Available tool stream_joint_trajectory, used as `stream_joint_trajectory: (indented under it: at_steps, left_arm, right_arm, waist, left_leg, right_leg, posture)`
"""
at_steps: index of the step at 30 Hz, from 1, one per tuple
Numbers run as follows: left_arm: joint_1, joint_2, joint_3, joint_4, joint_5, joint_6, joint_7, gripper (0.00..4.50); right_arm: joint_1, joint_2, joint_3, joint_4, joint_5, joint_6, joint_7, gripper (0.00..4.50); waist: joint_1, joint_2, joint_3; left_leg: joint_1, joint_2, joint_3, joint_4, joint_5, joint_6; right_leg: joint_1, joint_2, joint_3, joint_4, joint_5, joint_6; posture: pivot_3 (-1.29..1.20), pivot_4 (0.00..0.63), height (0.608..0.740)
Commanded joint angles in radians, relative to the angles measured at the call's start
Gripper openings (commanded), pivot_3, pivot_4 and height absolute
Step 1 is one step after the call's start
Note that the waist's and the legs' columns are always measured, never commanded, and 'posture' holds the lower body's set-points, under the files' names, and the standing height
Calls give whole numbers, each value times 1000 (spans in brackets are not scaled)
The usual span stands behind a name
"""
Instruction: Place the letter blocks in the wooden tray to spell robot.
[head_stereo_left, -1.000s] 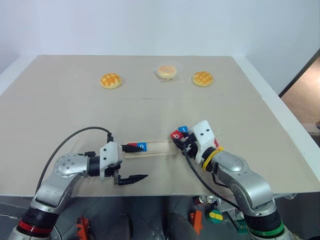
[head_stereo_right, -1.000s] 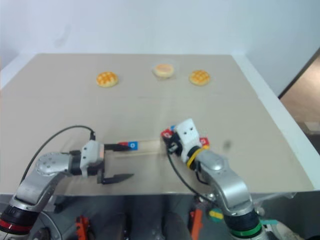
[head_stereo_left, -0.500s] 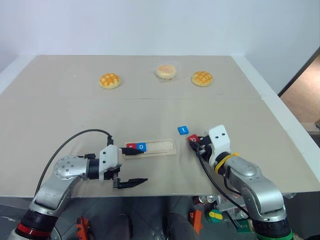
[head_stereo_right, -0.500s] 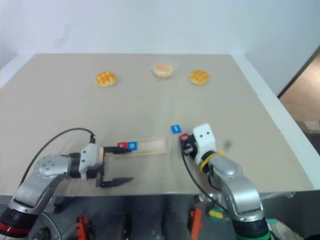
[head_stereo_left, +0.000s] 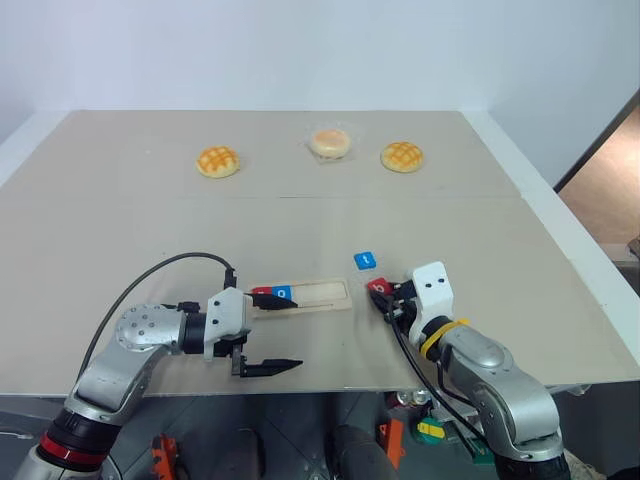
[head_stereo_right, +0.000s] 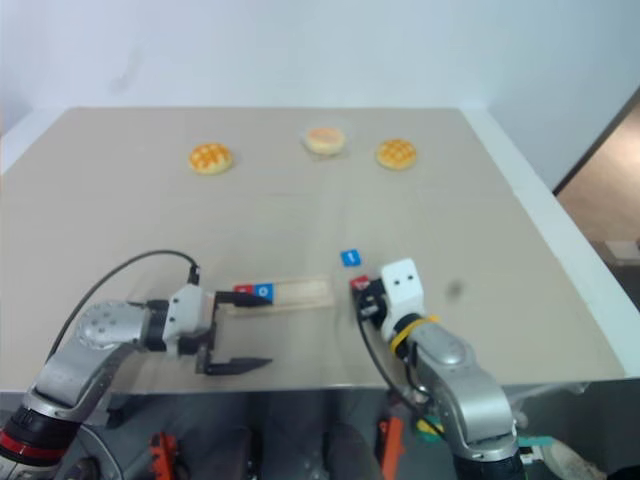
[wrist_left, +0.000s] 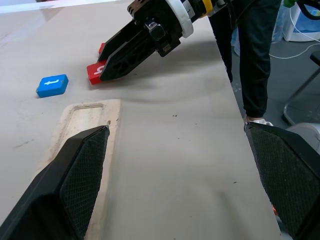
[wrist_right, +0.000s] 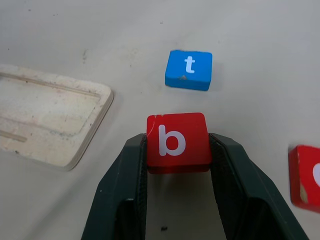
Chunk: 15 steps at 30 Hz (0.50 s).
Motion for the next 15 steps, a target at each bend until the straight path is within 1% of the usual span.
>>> stream_joint_trajectory:
  at_steps: [1,15]
  left_arm:
    - [-5,4,4,-6,0,-25,-3,4500]
    - [23,3,-7,9,18,-59,-3,4500]
  right_arm:
    - [7,-4,10,-69,13,3,12,1201]
    - [44,-47,31,-126,30,44,58,1201]
  waist:
    - [0,0,0]
    - [0,0,0]
  left_leg:
    - [0,0,0,0,0,0]
    - [0,0,0,0,0,0]
  right_leg:
    - [0,0,0,0,0,-1]
    - [0,0,0,0,-1,-1]
  posture:
    - [0,150,740]
    - [0,150,740]
